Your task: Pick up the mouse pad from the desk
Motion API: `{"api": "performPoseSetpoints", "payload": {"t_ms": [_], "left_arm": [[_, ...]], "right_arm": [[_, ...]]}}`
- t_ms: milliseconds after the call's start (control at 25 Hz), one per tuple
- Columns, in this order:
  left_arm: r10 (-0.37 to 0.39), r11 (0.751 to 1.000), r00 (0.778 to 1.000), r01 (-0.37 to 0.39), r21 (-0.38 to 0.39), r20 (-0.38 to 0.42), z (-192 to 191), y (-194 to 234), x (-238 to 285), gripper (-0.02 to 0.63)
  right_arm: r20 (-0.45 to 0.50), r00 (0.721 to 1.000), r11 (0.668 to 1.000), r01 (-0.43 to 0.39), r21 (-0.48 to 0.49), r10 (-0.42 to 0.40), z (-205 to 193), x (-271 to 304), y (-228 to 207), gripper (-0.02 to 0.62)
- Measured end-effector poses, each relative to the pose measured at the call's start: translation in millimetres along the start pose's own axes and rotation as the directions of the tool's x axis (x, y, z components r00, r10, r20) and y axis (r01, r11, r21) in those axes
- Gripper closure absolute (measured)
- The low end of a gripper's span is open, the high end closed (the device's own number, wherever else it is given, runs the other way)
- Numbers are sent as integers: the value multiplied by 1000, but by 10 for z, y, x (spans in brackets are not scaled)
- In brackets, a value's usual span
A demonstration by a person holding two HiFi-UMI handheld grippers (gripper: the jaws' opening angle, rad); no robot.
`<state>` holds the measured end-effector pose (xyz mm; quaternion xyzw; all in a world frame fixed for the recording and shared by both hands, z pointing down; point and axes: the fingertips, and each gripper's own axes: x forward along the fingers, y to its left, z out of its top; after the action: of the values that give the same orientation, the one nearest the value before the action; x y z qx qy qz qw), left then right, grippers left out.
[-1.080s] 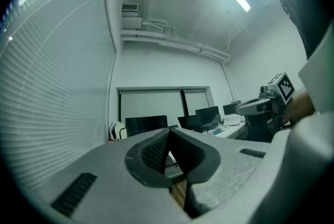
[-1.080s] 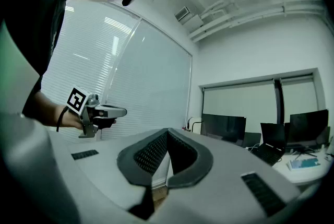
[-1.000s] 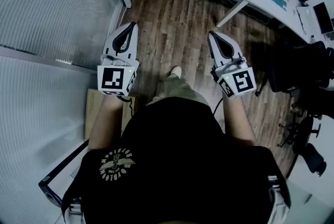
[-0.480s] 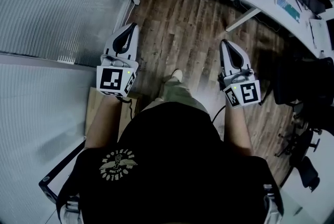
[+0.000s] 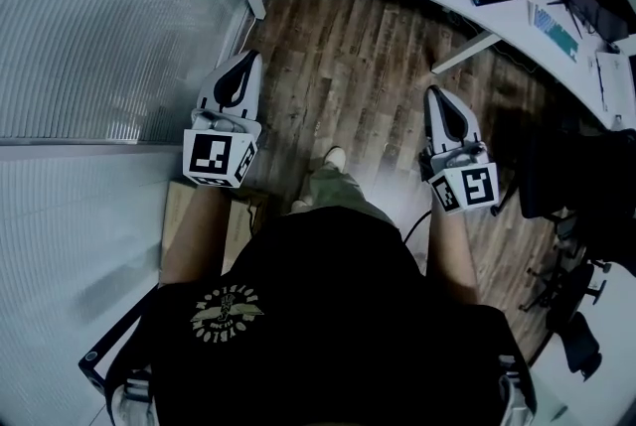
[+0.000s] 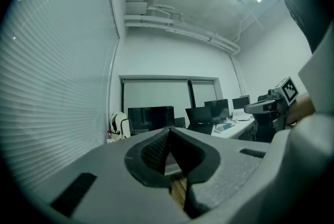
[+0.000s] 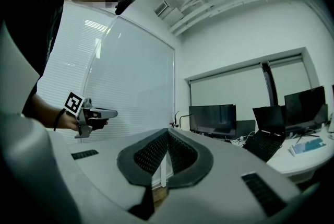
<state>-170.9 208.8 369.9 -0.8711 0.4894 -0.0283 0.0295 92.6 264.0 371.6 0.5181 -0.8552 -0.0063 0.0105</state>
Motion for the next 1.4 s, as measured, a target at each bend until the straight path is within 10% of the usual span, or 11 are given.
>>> {"api": "performPoseSetpoints", "payload": {"t_ms": [760, 1400], "left_arm": [[55, 998, 998, -54, -30, 38, 424, 76, 1308, 598], [26, 998, 998, -24, -51, 55, 433, 102, 1522, 598]], "right_arm": [[58, 998, 999, -24, 49, 21, 132, 610, -1258, 595], [65, 998, 997, -30, 68, 26, 65, 864, -1504, 594]]}}
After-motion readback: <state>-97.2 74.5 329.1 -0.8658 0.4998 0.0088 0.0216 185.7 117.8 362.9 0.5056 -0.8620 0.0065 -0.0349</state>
